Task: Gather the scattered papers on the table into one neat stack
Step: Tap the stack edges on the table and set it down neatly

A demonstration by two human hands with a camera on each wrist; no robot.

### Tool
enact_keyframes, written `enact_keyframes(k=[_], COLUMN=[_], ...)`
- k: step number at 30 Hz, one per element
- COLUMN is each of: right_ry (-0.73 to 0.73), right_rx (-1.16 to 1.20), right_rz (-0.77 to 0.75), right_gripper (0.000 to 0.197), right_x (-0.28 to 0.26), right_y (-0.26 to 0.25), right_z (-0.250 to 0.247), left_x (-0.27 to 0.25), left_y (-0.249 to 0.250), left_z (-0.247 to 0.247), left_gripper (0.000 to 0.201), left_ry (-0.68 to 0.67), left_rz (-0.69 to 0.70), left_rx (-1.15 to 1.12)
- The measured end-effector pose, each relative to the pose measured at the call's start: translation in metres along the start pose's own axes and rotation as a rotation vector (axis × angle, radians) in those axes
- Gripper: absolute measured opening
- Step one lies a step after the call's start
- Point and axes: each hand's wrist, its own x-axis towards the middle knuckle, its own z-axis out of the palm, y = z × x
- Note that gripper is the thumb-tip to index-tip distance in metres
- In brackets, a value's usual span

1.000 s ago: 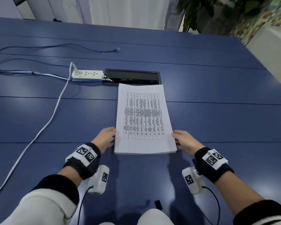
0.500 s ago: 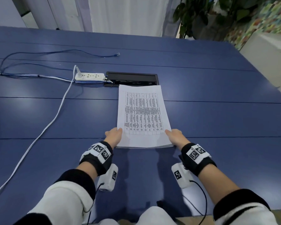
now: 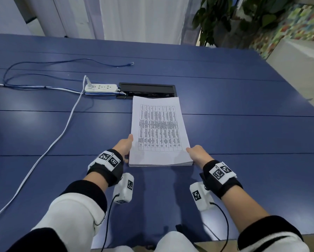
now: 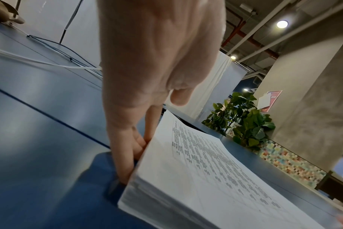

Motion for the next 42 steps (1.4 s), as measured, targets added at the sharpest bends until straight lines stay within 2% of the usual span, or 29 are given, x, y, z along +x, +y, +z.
enact_keyframes(k=[3, 7, 13, 18, 25, 28, 31, 35, 40, 42], right_ry=[-0.012, -0.027, 0.042, 0.106, 0.087, 0.049, 0.118, 0.132, 0.078, 0.078], right_rx=[0.039, 0.151, 0.137, 0.156, 0.262, 0.160, 0.051, -0.016, 0.133, 0.161], right_rz=[0.010, 0.020, -0.019, -0.008, 0.035, 0.020, -0.008, -0.042, -0.037, -0.038], right_gripper=[0.022, 0.037, 0.013, 0.029, 0.033, 0.030, 0.032, 0.037, 0.014, 0.012], right_x=[0.000, 0.002, 0.000, 0.008, 0.019, 0.023, 0.019, 0.025, 0.023, 0.022], right_y=[0.003, 0.003, 0.002, 0.009, 0.011, 0.011, 0.008, 0.013, 0.015, 0.014], right_z=[0.000, 0.003, 0.001, 0.000, -0.008, -0.007, -0.006, -0.005, -0.011, -0.012], left_x=[0.001, -0.001, -0.002, -0.002, -0.004, -0.007, -0.008, -0.011, -0.013, -0.014], left_y=[0.000, 0.005, 0.013, 0.014, 0.016, 0.018, 0.019, 0.019, 0.020, 0.020], left_z=[-0.003, -0.001, 0.003, 0.004, 0.001, 0.000, -0.001, -0.005, -0.007, -0.007], left_gripper=[0.052, 0.053, 0.059, 0.058, 0.054, 0.058, 0.062, 0.061, 0.063, 0.064], left_ry=[-0.018, -0.059, -0.068, -0.073, -0.052, -0.049, -0.052, -0.071, -0.071, -0.076], left_rz=[-0.020, -0.041, -0.060, -0.042, -0.062, -0.082, -0.099, -0.106, -0.114, -0.119], left_rx=[-0.004, -0.016, 0.003, -0.010, -0.033, -0.040, -0.047, -0.083, -0.094, -0.101])
